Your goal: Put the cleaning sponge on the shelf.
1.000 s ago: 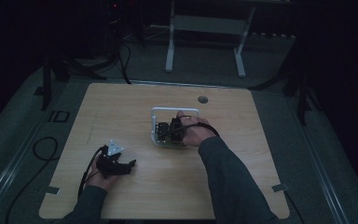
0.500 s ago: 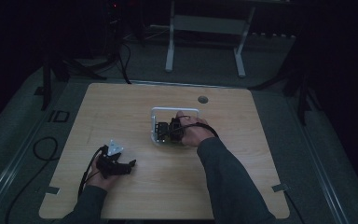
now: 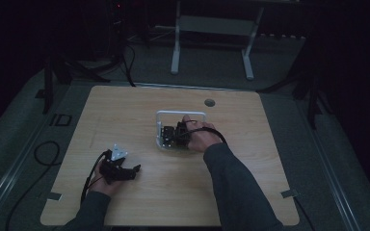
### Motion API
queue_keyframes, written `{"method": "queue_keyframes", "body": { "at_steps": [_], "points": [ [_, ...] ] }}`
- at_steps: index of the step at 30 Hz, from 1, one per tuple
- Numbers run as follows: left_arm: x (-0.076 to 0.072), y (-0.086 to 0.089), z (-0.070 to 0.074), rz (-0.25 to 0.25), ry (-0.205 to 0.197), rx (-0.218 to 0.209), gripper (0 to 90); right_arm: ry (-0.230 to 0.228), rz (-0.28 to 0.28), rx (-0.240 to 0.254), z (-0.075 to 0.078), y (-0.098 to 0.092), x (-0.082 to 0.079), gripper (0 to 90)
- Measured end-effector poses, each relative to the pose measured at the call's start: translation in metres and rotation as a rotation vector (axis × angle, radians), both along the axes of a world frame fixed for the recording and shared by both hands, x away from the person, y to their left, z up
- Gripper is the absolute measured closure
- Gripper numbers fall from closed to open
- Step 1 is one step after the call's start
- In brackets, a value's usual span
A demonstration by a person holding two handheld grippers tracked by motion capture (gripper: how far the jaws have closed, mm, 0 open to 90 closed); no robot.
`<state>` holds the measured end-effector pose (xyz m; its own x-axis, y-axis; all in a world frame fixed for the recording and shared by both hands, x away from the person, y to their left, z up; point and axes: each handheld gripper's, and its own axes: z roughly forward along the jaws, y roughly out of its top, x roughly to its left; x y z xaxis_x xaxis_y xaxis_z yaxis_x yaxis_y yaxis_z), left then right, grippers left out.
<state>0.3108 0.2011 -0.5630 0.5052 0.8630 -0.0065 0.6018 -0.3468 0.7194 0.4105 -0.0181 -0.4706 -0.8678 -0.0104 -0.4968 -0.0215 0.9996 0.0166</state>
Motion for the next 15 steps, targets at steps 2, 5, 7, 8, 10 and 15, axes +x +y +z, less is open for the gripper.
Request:
{"method": "queue_keyframes", "body": {
  "at_steps": [2,5,7,8,10,15],
  "points": [
    [0.0000,0.0001,0.0000,-0.001,0.000,0.001,19.1,-0.016,-0.001,0.001,-0.0009,-0.0007,0.0006,71.9],
    [0.0000,0.0001,0.0001,-0.001,0.000,0.001,19.1,-0.028,0.003,0.002,-0.0015,-0.0011,0.0012,72.1],
    [0.0000,0.0001,0.0001,-0.001,0.002,0.001,19.1,-0.031,0.001,0.007,-0.0020,-0.0012,0.0019,72.0],
    [0.0000,0.0001,0.0001,-0.001,0.001,0.001,19.1,-0.031,-0.002,0.010,-0.0021,-0.0013,0.0022,72.1],
    [-0.0001,0.0000,0.0001,-0.001,0.002,0.000,19.1,-0.033,-0.003,0.011,-0.0021,-0.0015,0.0031,72.0],
    [-0.0001,-0.0001,0.0000,0.000,0.001,0.000,19.1,-0.035,-0.013,0.033,-0.0012,-0.0025,0.0042,67.8]
  ]
}}
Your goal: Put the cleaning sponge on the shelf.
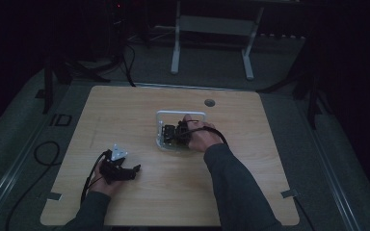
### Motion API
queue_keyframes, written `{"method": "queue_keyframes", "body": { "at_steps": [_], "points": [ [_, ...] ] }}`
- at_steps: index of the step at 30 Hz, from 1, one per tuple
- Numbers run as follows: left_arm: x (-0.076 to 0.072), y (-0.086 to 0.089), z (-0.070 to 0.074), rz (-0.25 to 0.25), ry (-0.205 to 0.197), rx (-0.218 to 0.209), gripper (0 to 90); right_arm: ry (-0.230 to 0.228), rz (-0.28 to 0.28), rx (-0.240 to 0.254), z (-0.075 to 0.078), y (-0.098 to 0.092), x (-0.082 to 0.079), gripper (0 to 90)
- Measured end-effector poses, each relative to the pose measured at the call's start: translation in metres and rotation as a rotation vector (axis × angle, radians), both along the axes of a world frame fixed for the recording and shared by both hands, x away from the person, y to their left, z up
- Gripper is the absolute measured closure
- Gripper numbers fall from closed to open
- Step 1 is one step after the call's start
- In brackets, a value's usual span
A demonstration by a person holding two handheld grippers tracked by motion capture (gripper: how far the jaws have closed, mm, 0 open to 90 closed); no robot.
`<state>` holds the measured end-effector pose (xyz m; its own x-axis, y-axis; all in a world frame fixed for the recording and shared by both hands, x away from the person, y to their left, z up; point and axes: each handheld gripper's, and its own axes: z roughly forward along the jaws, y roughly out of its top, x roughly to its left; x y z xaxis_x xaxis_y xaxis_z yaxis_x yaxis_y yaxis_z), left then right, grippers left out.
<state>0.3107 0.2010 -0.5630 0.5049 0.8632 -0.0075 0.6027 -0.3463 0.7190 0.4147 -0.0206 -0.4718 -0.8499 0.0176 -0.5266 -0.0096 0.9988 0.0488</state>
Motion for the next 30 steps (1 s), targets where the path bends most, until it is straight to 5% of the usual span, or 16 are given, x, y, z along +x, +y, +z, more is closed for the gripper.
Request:
{"method": "queue_keyframes", "body": {
  "at_steps": [12,22,30],
  "points": [
    [0.000,0.000,0.000,-0.001,0.000,0.001,19.1,0.015,-0.003,0.043,0.006,-0.004,-0.005,58.0],
    [0.000,0.000,0.000,0.001,-0.002,-0.001,19.1,0.020,0.031,0.081,0.015,-0.007,-0.022,60.4],
    [0.000,0.000,0.000,0.000,0.000,0.000,19.1,0.056,0.052,0.168,0.030,-0.014,-0.042,61.4]
  ]
}}
